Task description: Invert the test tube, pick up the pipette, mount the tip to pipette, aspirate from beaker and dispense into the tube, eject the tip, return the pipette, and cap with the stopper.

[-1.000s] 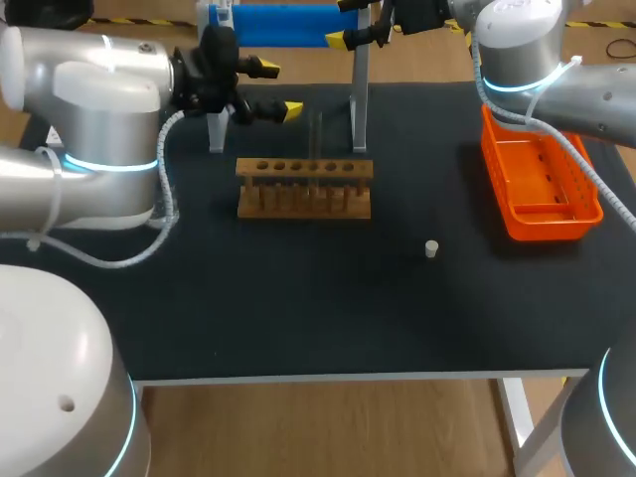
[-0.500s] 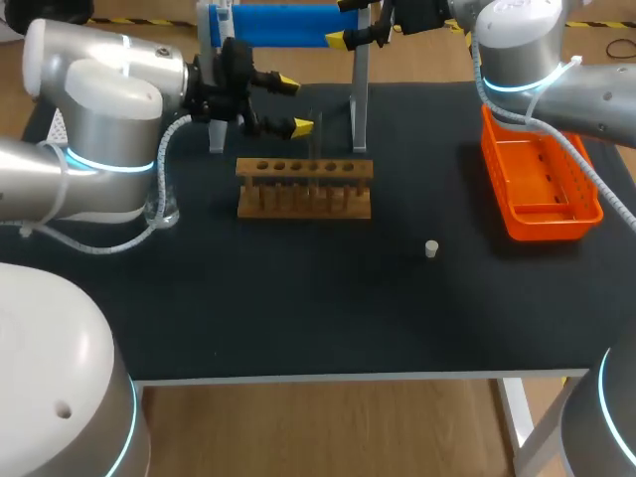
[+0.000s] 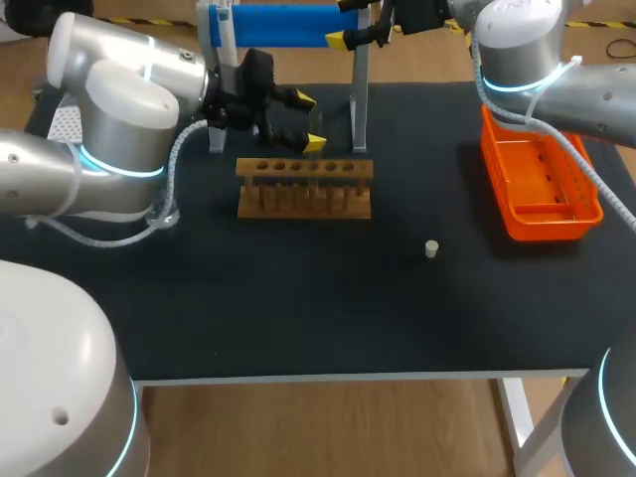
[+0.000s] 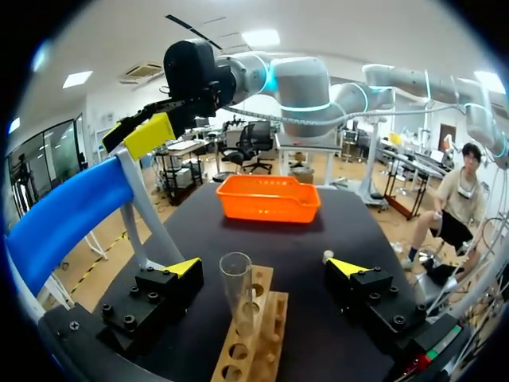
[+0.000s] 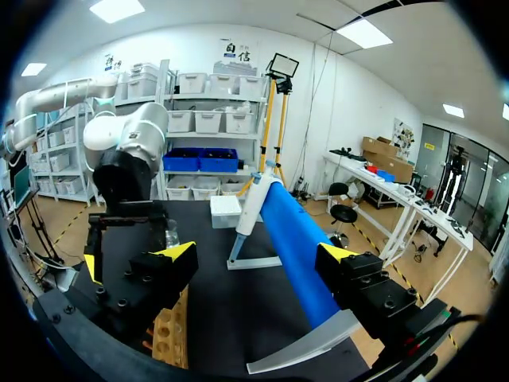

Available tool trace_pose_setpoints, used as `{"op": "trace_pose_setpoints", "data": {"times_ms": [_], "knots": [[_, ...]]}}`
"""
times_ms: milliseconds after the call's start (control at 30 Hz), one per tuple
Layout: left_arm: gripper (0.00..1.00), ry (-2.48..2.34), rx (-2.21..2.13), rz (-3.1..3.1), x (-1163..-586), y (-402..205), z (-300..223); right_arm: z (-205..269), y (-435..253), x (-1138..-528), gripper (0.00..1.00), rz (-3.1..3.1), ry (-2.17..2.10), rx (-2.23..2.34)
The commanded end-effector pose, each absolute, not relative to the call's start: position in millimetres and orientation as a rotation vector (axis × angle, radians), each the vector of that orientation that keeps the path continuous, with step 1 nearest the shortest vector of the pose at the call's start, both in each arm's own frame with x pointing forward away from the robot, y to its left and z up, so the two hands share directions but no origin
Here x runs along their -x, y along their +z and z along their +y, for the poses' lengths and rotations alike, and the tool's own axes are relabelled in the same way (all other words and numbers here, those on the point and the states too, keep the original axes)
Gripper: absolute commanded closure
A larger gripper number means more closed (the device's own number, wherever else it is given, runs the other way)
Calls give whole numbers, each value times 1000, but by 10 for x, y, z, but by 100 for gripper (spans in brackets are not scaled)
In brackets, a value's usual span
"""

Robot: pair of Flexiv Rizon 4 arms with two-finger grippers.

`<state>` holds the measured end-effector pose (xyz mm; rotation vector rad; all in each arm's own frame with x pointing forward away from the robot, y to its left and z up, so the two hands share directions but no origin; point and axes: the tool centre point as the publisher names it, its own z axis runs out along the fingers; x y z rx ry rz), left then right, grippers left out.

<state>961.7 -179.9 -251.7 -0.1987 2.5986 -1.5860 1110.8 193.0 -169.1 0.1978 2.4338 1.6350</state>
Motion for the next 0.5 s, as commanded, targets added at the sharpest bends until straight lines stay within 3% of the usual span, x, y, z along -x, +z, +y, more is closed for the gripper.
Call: {"op": "trace_pose_setpoints", "data": {"times_ms": [33,500], "knots": [[0,-1561,199,2604,-9703,-2621,-1875,1921,-1683,-11117,0,2440,1633,-196],[0,-1534,173,2639,-9836,-2830,-1963,1921,-1683,-11117,0,2440,1633,-196]]}}
